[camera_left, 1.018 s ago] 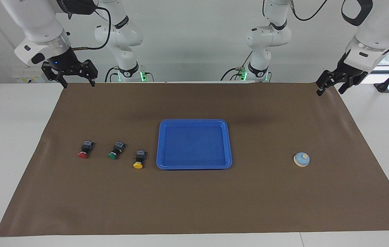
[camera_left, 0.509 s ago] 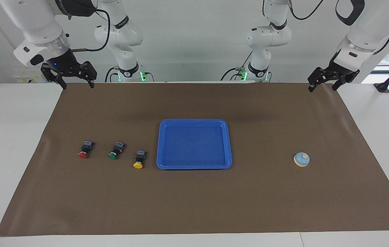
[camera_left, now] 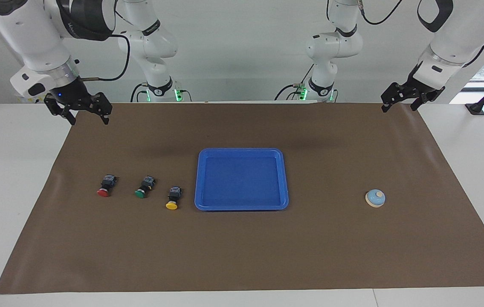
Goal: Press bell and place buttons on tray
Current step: 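Reach the right gripper to the red-capped button and grasp it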
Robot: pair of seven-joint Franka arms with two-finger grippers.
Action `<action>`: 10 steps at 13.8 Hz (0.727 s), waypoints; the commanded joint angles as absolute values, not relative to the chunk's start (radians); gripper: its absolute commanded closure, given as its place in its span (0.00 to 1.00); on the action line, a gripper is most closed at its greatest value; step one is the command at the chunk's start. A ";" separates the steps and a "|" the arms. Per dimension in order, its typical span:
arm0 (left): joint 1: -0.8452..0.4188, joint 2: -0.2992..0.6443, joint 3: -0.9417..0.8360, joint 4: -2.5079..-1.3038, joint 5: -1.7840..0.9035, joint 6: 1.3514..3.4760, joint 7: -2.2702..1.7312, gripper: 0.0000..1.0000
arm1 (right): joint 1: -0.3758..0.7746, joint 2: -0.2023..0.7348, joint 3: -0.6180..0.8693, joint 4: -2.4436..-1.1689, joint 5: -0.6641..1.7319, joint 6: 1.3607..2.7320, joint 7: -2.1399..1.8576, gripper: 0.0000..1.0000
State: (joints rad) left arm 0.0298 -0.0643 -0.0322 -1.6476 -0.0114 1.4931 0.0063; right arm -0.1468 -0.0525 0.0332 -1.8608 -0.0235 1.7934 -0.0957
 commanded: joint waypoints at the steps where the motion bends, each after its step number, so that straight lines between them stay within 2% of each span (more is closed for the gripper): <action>1: 0.031 -0.086 -0.023 -1.666 -0.014 1.486 -0.002 0.00 | -0.181 -0.010 0.043 -1.917 -0.032 1.874 -0.118 0.00; 6: 0.029 -0.086 -0.023 -1.666 -0.014 1.486 -0.002 0.00 | -0.199 0.084 0.041 -2.068 -0.038 2.179 -0.121 0.00; 10: 0.031 -0.086 -0.023 -1.666 -0.014 1.486 -0.002 0.00 | -0.209 0.141 0.041 -2.115 -0.038 2.324 -0.123 0.00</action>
State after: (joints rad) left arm 0.0318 -0.0645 -0.0257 -1.6476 -0.0114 1.4931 0.0062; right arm -0.1853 0.1333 0.0322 -2.0889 -0.0263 2.2707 -0.0961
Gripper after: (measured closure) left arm 0.000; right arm 0.000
